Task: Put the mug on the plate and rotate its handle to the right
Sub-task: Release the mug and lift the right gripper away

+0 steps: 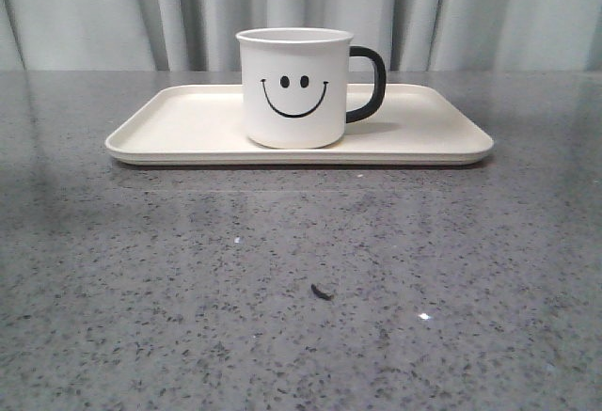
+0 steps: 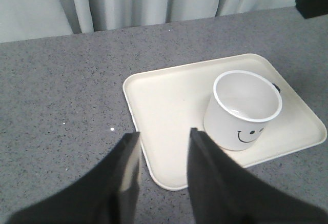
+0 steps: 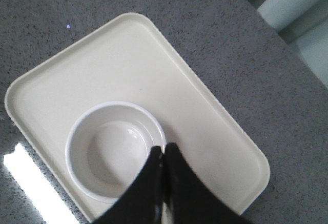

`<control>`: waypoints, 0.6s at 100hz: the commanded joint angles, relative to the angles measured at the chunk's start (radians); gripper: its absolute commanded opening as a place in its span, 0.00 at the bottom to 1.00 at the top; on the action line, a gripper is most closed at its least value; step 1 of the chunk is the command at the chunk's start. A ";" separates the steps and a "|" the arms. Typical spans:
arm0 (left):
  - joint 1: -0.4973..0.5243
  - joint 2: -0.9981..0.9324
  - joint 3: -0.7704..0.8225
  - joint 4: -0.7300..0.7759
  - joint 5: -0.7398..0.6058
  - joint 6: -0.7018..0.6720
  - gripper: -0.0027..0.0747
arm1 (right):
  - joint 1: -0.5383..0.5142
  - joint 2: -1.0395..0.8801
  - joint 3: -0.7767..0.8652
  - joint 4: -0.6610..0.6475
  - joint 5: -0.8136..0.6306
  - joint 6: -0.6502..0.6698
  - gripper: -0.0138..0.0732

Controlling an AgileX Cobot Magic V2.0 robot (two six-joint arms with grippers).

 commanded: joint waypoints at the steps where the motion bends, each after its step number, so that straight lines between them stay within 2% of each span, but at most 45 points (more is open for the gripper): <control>1: -0.007 -0.056 0.020 0.009 -0.099 -0.002 0.13 | -0.005 -0.101 -0.016 0.018 0.077 0.029 0.08; 8: -0.007 -0.093 0.060 0.009 -0.112 -0.002 0.01 | -0.005 -0.136 0.011 0.022 0.077 0.029 0.08; 37: -0.007 -0.258 0.228 0.009 -0.148 -0.002 0.01 | -0.005 -0.330 0.261 0.022 -0.029 0.043 0.08; 60: -0.007 -0.369 0.325 -0.021 -0.142 -0.002 0.01 | -0.005 -0.543 0.571 0.022 -0.221 0.045 0.08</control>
